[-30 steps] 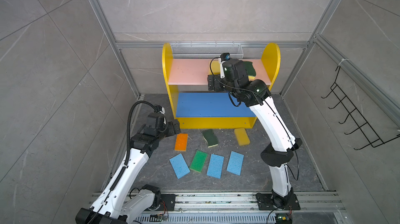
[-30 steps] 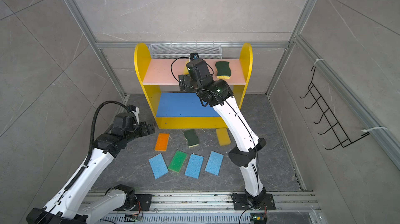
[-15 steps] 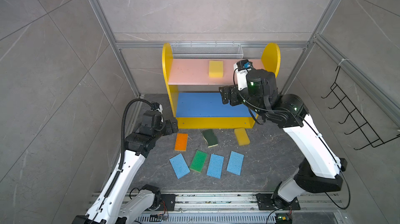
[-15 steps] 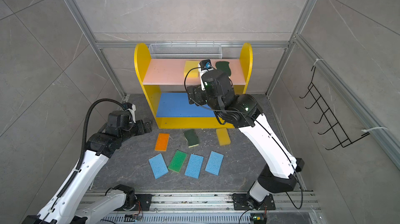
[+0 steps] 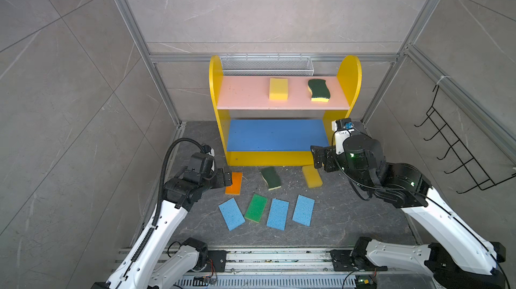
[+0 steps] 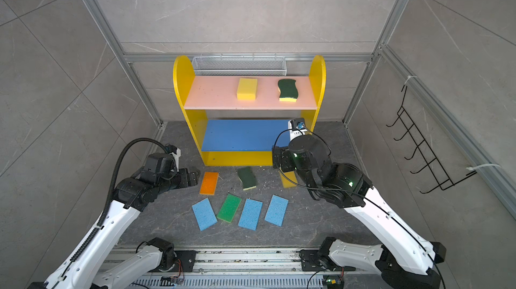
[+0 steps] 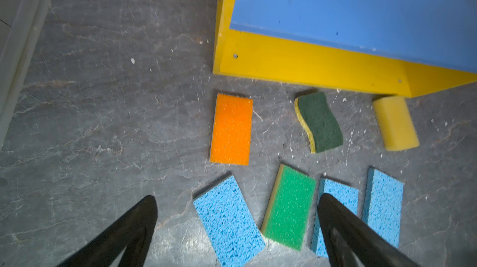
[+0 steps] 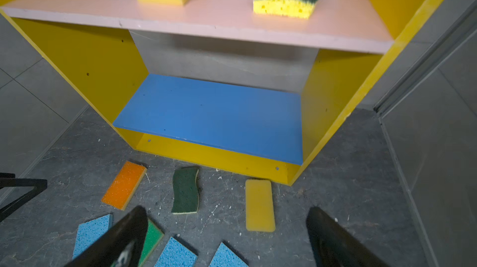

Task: Arrange cleaning sponges on a shelf
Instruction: Pick up the cleaning sponge from the bottom-left of the table.

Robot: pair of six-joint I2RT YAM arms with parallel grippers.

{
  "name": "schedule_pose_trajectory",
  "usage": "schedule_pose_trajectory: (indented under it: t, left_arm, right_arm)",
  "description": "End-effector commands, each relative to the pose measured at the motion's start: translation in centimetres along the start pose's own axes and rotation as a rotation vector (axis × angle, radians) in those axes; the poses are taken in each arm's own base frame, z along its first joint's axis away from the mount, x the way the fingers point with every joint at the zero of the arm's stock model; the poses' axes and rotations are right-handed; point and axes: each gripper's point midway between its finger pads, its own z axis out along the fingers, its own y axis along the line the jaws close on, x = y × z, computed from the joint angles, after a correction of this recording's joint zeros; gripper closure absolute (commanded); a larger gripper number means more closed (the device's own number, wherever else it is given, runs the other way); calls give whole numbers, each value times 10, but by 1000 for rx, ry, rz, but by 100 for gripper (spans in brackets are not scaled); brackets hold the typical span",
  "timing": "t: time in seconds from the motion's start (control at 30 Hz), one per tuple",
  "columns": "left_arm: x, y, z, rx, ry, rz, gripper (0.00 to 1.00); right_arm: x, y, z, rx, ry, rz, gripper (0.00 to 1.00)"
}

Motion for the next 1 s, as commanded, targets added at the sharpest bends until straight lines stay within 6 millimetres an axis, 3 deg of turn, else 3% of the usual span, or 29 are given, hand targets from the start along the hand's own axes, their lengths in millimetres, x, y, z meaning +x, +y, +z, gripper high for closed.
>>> schedule_pose_trajectory:
  t: [0.0,0.27,0.53,0.73,0.97]
  left_arm:
    - [15,3,-3,-36,61,4,0]
    - [57,0,24,-58,216,-48,0]
    - [104,7,46,-137,288,-122,0]
    - [144,12,72,-165,378,-184,0]
    - [162,13,85,-229,384,-225,0]
  right_arm:
    - [23,-10,2,26,10,76,1]
    - [71,-27,15,51,74,103,0]
    - [112,-42,71,16,235,208,0]
    - [142,-58,99,22,320,297,0]
    - [169,-87,95,99,360,365,0]
